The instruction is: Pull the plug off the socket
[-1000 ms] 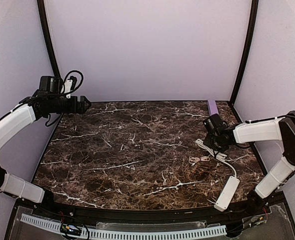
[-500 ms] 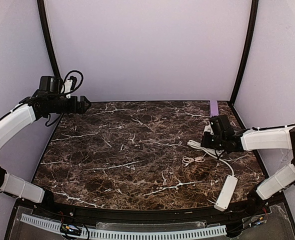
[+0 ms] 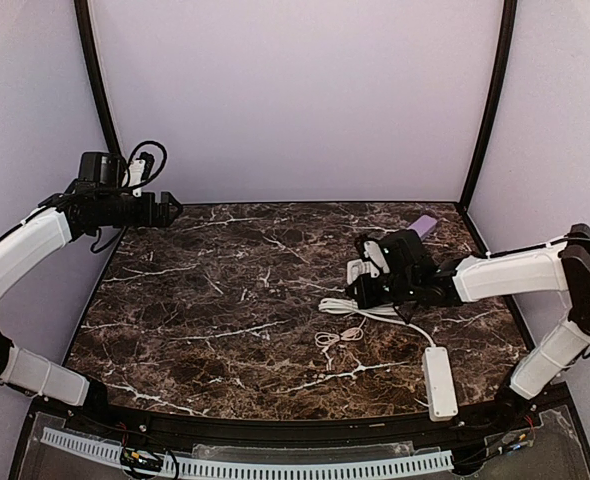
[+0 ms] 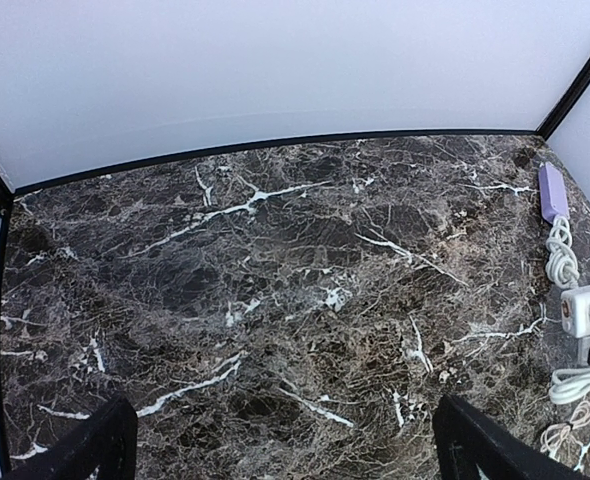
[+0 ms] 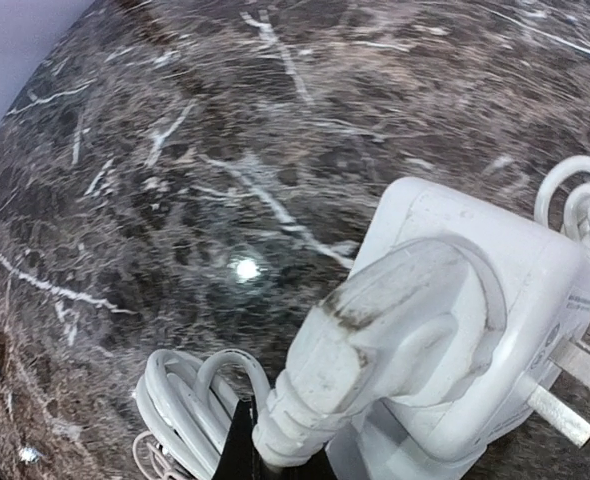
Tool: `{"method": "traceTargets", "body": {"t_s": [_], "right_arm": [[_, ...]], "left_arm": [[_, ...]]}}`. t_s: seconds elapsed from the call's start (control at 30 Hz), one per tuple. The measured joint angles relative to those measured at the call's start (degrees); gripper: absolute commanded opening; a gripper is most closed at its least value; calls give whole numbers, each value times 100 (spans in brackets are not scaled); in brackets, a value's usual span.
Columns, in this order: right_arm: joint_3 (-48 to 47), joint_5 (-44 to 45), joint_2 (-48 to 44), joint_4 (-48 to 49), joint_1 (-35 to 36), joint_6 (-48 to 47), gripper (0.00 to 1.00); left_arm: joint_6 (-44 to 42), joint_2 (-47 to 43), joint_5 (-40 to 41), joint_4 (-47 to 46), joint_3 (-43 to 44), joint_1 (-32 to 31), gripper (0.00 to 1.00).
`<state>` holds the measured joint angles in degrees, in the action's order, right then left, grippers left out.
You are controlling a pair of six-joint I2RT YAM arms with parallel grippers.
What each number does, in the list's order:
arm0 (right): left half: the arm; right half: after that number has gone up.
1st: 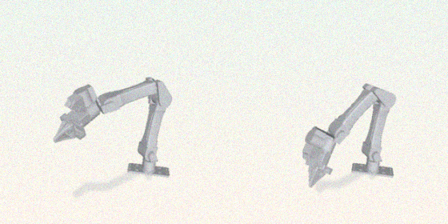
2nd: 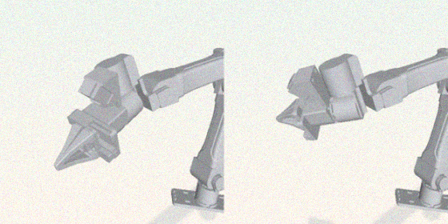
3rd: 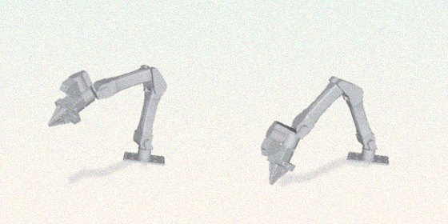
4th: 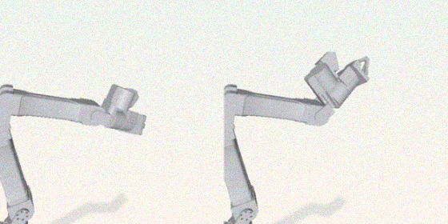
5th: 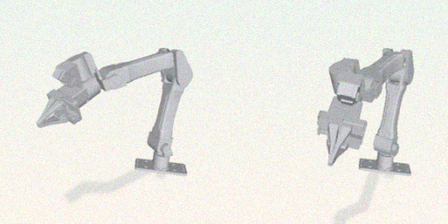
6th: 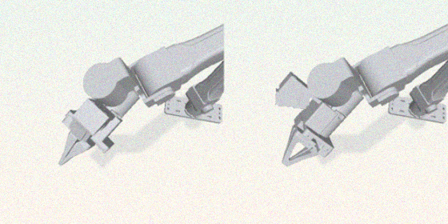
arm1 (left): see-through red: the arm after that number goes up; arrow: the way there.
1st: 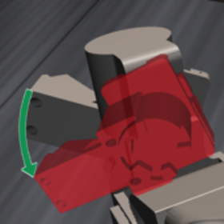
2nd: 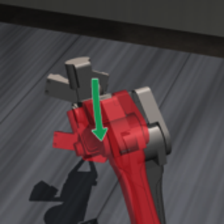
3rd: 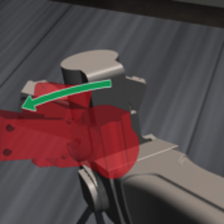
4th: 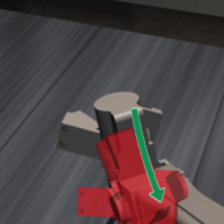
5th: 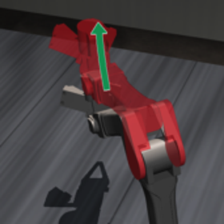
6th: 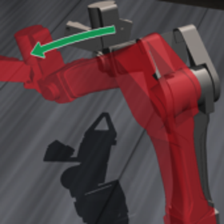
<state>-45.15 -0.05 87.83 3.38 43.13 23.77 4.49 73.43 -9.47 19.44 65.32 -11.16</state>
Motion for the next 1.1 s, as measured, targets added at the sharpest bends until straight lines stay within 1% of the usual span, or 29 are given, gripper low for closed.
{"method": "traceTargets", "body": {"t_s": [0.23,0.63,0.83,0.87,0.9,0.93,0.97,1.03,1.1], "right_arm": [[-525,-321,492,9,828,-131,0],[-1541,-699,1687,81,2227,-87,0],[-1687,-743,1816,160,2677,-74,0],[-1690,-706,1816,186,2712,-68,2],[-1690,-647,1816,201,2743,-59,15],[-1690,-595,1816,212,2763,-50,32],[-1690,-529,1816,221,2769,-22,44],[-1687,-310,1779,293,2776,-20,62],[-1615,-101,1637,361,2791,-79,72]], "left_arm": [[2,17,-11,0,0,-2,99],[2,74,-20,-2,0,-11,99],[4,74,-17,-2,0,-50,99],[2,74,-17,-2,0,-55,99],[2,74,-17,-2,0,-61,99],[2,74,-15,-2,0,-66,99],[2,74,-13,-4,0,-76,100],[4,74,2,-4,0,-92,100],[7,74,22,-4,0,-118,100]]}}
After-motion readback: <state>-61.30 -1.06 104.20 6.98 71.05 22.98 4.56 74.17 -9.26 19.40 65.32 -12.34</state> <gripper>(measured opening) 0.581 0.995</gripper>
